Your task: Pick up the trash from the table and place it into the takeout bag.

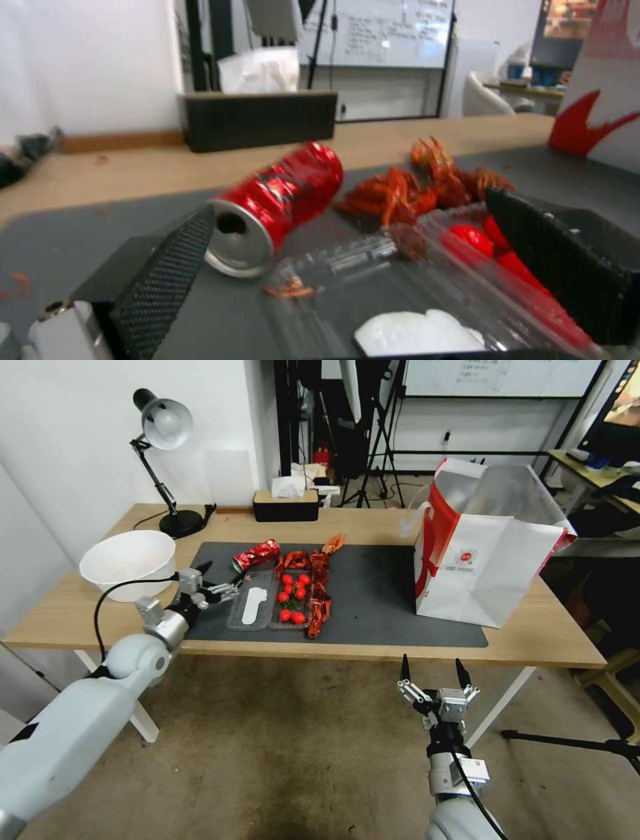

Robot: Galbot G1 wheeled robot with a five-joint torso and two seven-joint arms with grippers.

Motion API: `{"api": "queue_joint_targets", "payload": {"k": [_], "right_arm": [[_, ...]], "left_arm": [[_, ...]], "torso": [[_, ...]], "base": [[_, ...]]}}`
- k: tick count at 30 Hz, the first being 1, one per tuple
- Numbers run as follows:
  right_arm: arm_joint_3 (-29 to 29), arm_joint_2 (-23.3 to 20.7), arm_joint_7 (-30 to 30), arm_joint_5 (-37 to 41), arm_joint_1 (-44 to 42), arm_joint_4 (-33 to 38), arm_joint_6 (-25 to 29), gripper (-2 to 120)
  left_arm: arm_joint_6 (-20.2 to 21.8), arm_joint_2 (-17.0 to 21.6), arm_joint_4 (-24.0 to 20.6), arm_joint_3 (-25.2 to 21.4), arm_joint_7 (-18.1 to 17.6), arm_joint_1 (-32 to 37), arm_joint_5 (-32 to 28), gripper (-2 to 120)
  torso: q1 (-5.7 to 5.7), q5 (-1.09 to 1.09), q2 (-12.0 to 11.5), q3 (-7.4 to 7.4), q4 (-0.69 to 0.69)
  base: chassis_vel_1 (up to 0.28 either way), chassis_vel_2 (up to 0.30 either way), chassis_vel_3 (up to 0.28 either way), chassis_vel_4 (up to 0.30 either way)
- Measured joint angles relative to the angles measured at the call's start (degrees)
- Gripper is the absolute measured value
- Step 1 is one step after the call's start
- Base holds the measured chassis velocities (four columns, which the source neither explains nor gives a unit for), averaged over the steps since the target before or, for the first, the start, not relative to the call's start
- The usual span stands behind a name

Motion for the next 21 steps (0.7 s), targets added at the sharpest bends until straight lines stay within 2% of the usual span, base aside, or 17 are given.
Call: {"api": "queue_joint_targets", "payload": {"k": [3, 6, 9, 21], "right_arm": [[0.1, 0.0, 0.0, 0.0, 0.0, 0.0, 0.0, 100], [0.1, 0.1, 0.0, 0.0, -0.1, 0.1, 0.0, 100], [0.3, 0.2, 0.1, 0.0, -0.2, 0.2, 0.0, 100], [0.7, 0.4, 0.2, 0.0, -0.4, 0.5, 0.0, 100]], "left_arm": [[0.2, -0.6, 2.6, 2.8, 0.7, -2.7, -0.4, 100], [0.2, -2.2, 7.7, 6.2, 1.2, -7.4, -0.5, 100], [0.1, -3.2, 10.7, 7.9, 1.5, -10.3, -0.4, 100], [-0.1, -4.8, 17.7, 11.6, 3.0, -16.5, 0.2, 100]], "torso": [[0.00, 0.02, 0.0, 0.00, 0.01], [0.00, 0.02, 0.0, 0.00, 0.01], [0.00, 0.02, 0.0, -0.01, -0.02], [0.00, 0.01, 0.0, -0.01, 0.01]], "base": [[0.000, 0.000, 0.000, 0.000], [0.000, 0.000, 0.000, 0.000], [0.000, 0.000, 0.000, 0.000], [0.000, 0.000, 0.000, 0.000]]}}
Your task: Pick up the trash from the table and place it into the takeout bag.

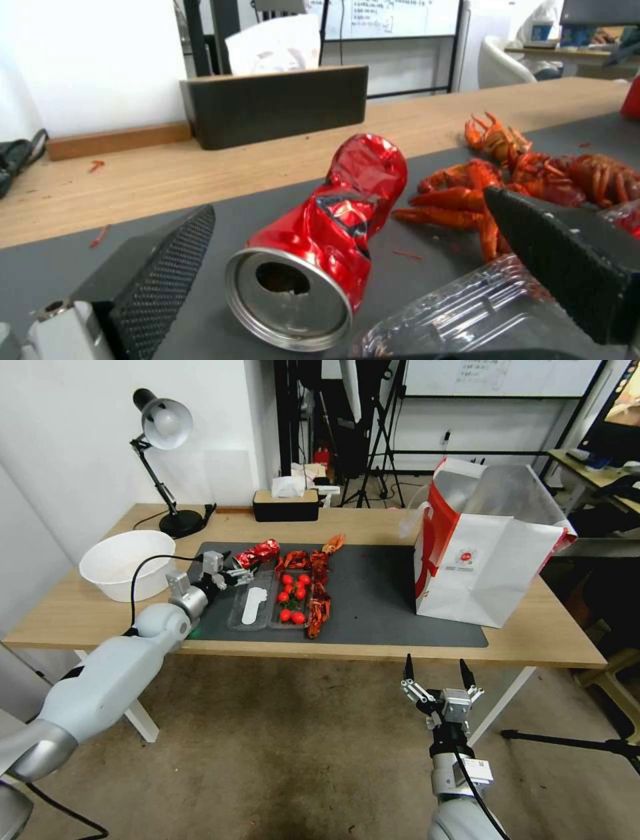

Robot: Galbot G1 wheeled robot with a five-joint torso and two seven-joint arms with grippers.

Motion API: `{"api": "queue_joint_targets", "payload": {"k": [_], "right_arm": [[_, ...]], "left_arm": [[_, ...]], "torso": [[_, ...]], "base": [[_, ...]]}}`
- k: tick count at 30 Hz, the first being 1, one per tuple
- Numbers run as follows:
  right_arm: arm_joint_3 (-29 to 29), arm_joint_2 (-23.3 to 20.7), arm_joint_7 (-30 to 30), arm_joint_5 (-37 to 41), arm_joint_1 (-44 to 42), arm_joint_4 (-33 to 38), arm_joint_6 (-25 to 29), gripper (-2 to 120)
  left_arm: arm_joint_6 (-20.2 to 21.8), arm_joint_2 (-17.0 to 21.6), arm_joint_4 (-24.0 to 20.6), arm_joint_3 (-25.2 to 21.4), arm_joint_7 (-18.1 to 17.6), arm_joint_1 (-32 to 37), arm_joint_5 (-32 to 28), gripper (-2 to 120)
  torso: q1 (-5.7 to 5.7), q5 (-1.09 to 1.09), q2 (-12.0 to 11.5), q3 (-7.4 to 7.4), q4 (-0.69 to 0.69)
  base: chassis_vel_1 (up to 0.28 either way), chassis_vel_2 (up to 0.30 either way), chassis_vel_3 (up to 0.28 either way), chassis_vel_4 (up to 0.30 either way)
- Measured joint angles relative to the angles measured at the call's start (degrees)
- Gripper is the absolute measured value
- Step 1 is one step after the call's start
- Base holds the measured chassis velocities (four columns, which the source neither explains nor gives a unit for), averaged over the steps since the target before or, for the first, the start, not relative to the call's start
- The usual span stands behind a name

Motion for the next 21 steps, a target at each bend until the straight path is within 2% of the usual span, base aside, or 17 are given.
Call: {"api": "queue_joint_targets", "payload": {"k": [2, 9, 13, 15, 18, 19, 21], "right_arm": [[0.1, 0.0, 0.0, 0.0, 0.1, 0.0, 0.0, 100], [0.2, 0.0, 0.1, 0.0, 0.1, 0.1, 0.0, 100], [0.3, 0.0, 0.1, 0.0, 0.2, -0.1, 0.0, 100], [0.3, 0.1, 0.2, 0.0, 0.4, -0.3, 0.0, 100], [0.3, 0.1, 0.2, 0.0, 0.4, -0.3, 0.0, 100], [0.3, 0.1, 0.2, 0.0, 0.4, -0.4, 0.1, 100], [0.3, 0.1, 0.2, 0.0, 0.4, -0.4, 0.1, 100]], "left_arm": [[0.2, -0.6, 2.0, 0.7, 0.9, -1.2, 0.0, 100], [2.0, -1.0, 4.5, 1.3, 2.5, -2.8, 0.3, 100], [3.4, -0.7, 4.9, 1.4, 3.5, -2.9, 0.7, 91], [3.8, -0.8, 5.4, 1.5, 3.9, -3.1, 1.1, 81], [3.8, -0.8, 5.5, 1.5, 4.0, -3.2, 1.1, 78], [3.9, -0.9, 5.9, 1.6, 4.2, -3.3, 1.3, 68], [3.9, -1.0, 6.1, 1.6, 4.3, -3.4, 1.4, 66]], "torso": [[0.00, 0.00, 0.0, 0.00, 0.00], [0.00, 0.00, 0.0, 0.00, 0.00], [0.00, 0.01, 0.0, 0.00, 0.00], [0.00, 0.00, 0.0, 0.00, 0.00], [0.00, 0.00, 0.0, 0.00, 0.00], [0.00, 0.01, 0.0, 0.00, -0.01], [0.00, 0.00, 0.0, 0.00, 0.00]], "base": [[0.000, 0.000, 0.000, 0.000], [0.000, 0.000, 0.000, 0.000], [0.000, 0.000, 0.000, 0.000], [0.000, 0.000, 0.000, 0.000], [0.000, 0.000, 0.000, 0.000], [0.000, 0.000, 0.000, 0.000], [0.000, 0.000, 0.000, 0.000]]}}
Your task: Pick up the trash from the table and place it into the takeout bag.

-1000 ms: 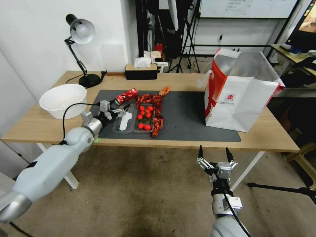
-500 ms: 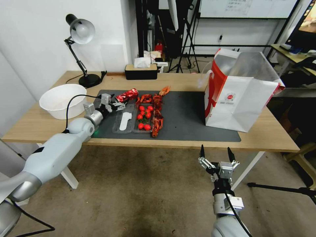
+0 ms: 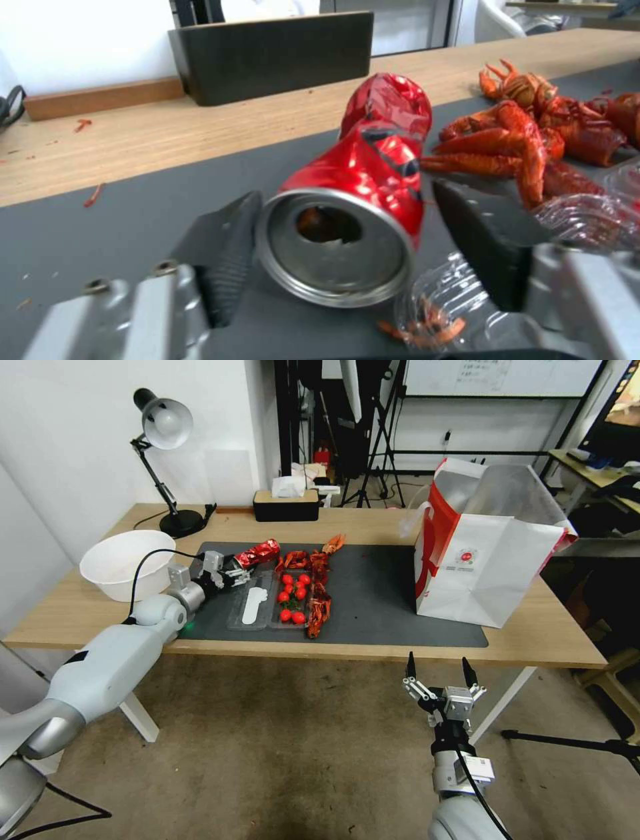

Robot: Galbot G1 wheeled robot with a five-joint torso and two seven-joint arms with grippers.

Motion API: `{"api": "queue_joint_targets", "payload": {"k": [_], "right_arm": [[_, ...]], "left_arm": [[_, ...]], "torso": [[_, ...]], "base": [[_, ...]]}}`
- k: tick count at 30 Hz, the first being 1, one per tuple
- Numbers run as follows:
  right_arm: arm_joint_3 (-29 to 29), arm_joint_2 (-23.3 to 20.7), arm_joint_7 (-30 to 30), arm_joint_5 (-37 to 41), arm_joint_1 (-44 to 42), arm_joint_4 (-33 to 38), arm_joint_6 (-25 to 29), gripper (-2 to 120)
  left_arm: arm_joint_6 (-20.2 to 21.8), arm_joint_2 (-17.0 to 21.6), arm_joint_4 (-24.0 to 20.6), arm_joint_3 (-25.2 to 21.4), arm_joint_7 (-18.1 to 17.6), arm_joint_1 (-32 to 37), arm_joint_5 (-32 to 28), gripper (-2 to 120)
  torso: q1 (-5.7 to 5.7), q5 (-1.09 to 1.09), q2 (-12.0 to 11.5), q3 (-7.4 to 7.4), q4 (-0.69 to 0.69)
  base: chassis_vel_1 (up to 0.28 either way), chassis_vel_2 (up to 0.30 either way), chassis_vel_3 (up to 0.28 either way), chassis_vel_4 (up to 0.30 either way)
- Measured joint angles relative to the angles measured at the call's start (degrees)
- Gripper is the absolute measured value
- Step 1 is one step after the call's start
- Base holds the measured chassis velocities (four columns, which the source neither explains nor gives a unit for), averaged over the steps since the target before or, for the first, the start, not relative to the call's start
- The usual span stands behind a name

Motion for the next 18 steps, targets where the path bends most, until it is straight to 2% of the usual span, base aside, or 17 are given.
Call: {"api": "queue_joint_targets", "payload": {"k": [2, 12, 18], "right_arm": [[0.0, 0.0, 0.0, 0.0, 0.0, 0.0, 0.0, 100], [0.0, 0.1, 0.0, 0.0, 0.0, 0.0, 0.0, 100], [0.0, 0.0, 0.0, 0.0, 0.1, 0.1, 0.0, 100]], "left_arm": [[0.0, 0.0, 0.2, 0.0, 0.1, -0.1, 0.0, 56], [-0.7, 0.3, 0.1, 0.0, 0.3, -0.5, 0.1, 55], [-1.3, -0.1, -2.4, -0.1, 0.3, -2.9, -0.3, 55]], "torso": [[0.00, 0.00, 0.0, 0.00, 0.00], [0.00, 0.00, 0.0, -0.01, 0.00], [0.00, 0.00, 0.0, -0.01, 0.01]], "base": [[0.000, 0.000, 0.000, 0.000], [0.000, 0.000, 0.000, 0.000], [0.000, 0.000, 0.000, 0.000]]}}
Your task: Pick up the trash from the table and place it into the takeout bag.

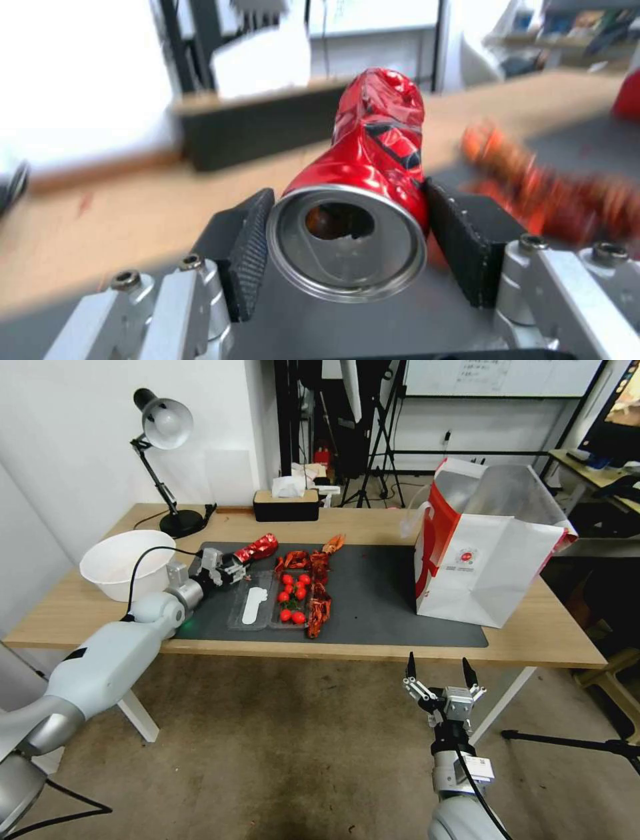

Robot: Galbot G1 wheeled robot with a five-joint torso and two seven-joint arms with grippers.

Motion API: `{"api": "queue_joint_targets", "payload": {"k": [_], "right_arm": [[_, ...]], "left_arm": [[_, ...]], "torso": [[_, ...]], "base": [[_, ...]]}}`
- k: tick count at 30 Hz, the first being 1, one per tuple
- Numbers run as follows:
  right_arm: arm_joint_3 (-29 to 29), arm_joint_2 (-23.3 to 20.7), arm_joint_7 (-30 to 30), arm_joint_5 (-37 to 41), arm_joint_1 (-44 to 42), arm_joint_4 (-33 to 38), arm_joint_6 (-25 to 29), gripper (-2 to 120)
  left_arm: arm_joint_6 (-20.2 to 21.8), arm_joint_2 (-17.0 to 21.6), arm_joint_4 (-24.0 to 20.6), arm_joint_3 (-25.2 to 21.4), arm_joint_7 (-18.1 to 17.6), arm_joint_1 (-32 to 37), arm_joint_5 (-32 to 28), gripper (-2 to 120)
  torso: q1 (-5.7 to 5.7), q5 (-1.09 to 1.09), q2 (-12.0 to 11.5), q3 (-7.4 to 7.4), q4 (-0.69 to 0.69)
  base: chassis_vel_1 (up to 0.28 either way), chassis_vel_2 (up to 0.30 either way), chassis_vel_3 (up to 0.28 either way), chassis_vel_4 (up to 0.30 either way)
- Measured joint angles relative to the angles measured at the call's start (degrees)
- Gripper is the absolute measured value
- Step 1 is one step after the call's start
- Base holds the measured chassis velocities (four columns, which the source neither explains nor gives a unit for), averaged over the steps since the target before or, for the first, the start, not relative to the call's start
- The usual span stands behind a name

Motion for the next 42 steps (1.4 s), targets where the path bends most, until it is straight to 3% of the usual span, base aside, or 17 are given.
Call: {"api": "queue_joint_targets", "payload": {"k": [9, 20, 25, 31, 37, 42], "right_arm": [[0.0, 0.0, 0.0, 0.0, -0.1, 0.2, -0.1, 100], [-0.2, 0.5, 0.0, -0.3, 0.0, 0.1, -0.1, 100], [-0.1, 0.5, 0.0, -0.4, 0.0, 0.1, -0.1, 100], [-0.2, 0.6, 0.0, -0.4, -0.2, 0.3, -0.1, 100], [0.2, 0.5, 0.0, -0.4, -0.4, 0.7, -0.1, 100], [0.3, 0.6, 0.1, -0.4, -0.5, 0.9, 0.0, 100]], "left_arm": [[0.8, -3.2, -7.4, 3.8, -1.0, -7.8, -5.4, 55], [2.2, -13.2, -12.2, 17.5, -3.0, -25.1, -12.5, 55], [2.5, -16.9, -12.2, 20.6, -3.6, -28.6, -14.3, 55], [2.6, -24.9, -8.6, 24.5, -3.6, -31.6, -15.0, 55], [2.5, -29.8, -4.9, 26.3, -2.5, -32.2, -14.8, 55], [2.2, -31.6, -2.0, 28.4, -1.6, -32.4, -14.6, 55]], "torso": [[-0.01, 0.02, 0.0, 0.00, -0.01], [-0.01, 0.03, 0.0, 0.00, -0.03], [-0.01, 0.02, 0.0, 0.01, 0.00], [-0.01, 0.03, 0.0, 0.01, -0.02], [-0.01, 0.02, 0.0, 0.01, -0.02], [0.00, 0.00, 0.0, 0.01, 0.00]], "base": [[0.000, 0.000, 0.000, 0.000], [0.000, 0.000, 0.000, 0.000], [0.000, 0.000, 0.000, 0.000], [0.000, 0.000, 0.000, 0.000], [0.000, 0.000, 0.000, 0.000], [0.000, 0.000, 0.000, 0.000]]}}
